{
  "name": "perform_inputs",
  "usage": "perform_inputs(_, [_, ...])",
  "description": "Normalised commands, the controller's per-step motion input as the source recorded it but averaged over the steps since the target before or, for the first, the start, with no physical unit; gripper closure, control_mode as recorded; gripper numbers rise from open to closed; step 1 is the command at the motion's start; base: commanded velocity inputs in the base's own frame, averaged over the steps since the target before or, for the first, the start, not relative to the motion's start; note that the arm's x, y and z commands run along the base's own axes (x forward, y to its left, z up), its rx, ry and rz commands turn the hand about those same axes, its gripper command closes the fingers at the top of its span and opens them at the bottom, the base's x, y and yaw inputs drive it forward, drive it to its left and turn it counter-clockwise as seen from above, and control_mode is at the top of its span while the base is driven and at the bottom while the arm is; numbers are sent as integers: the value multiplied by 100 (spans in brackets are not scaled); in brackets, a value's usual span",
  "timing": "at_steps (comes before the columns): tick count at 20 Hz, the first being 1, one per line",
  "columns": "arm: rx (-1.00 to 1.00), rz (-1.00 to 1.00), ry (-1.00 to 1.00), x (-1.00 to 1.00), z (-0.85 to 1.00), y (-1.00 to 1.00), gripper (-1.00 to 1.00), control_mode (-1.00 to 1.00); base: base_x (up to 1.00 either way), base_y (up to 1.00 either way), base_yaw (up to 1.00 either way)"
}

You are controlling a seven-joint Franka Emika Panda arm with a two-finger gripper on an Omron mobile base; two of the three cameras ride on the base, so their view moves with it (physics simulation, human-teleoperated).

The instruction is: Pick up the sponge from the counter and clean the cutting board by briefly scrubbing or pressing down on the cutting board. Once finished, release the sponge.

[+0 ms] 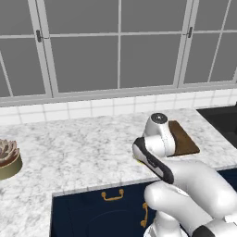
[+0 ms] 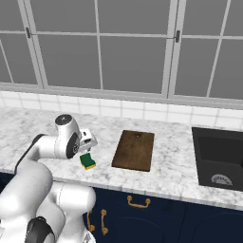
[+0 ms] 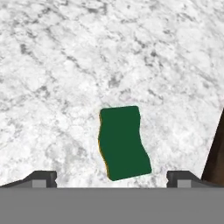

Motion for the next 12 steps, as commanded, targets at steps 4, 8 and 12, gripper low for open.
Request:
perform_inputs(4, [0, 6, 4, 4, -52, -1, -100, -100, 0, 0, 0])
perform_inputs(8, [0, 4, 8, 0, -47, -7, -100, -100, 0, 0, 0])
perform_inputs(12, [0, 3, 9, 0, -45, -11, -100, -100, 0, 0, 0])
